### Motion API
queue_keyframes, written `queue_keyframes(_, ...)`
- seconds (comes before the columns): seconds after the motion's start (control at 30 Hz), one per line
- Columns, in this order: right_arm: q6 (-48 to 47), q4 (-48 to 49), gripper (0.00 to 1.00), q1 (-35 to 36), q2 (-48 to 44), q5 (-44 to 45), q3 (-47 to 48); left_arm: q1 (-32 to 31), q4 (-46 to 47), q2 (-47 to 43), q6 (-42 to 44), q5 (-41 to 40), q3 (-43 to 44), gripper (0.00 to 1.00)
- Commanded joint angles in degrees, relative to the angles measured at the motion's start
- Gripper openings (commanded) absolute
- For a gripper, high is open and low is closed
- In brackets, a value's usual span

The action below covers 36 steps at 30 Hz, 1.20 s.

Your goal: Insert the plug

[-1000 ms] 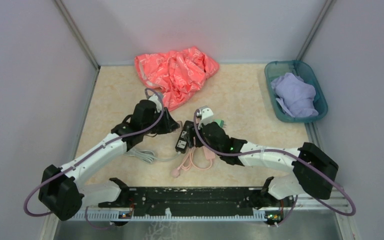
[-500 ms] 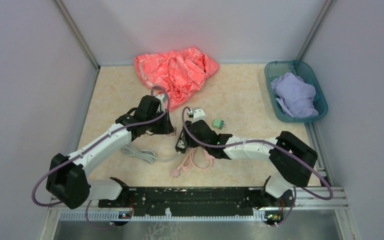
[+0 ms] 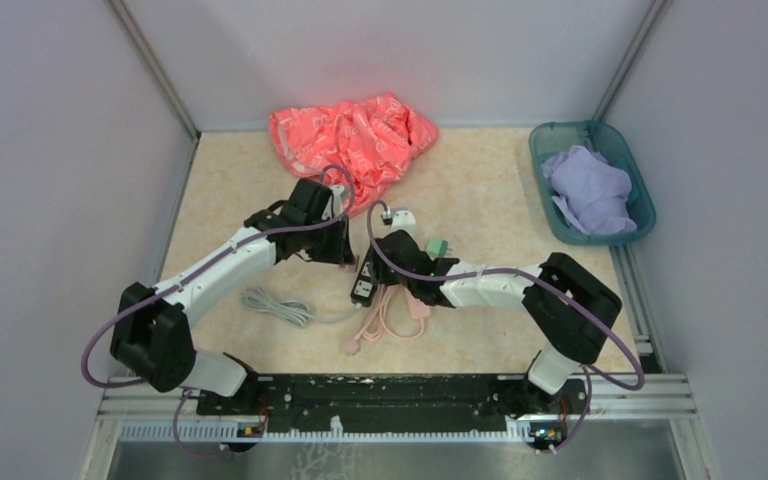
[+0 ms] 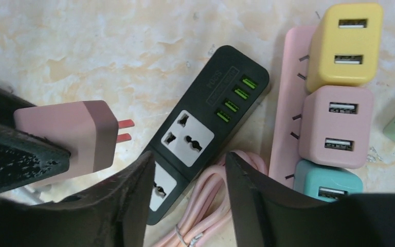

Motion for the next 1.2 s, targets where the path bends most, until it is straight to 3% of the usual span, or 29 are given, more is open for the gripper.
queue_keyframes(0.0,-11.47,13.73,0.62,-0.29,-6.91,-6.62,-5.59,1.74,-2.79,0.18,4.42,6.44,3.49,0.03)
queue_keyframes(0.23,-29.07,20.54,0.71,-0.32,-10.59,-14.59,-9.55,2.24,-7.01,-0.78,8.06,11.38,7.88,0.04)
queue_keyframes(0.43,-45.02,39.39,0.72,-0.16,-15.43,-22.67,-19.00,2.20,-8.67,-2.20,9.11,14.71,8.97,0.04)
queue_keyframes(0.57,-53.52,40.57,0.72,-0.23,-16.17,-28.79,-19.68,2.24,-9.32,-2.83,9.34,17.32,9.59,0.04)
queue_keyframes(0.83,-59.84,49.09,0.72,-0.12,-14.34,-30.40,-20.92,2.23,-9.12,-3.74,8.91,21.30,9.11,0.04)
queue_keyframes(1.17,-63.40,47.94,0.70,0.06,-12.13,-30.96,-19.80,2.19,-8.54,-5.04,8.34,24.33,8.29,0.04)
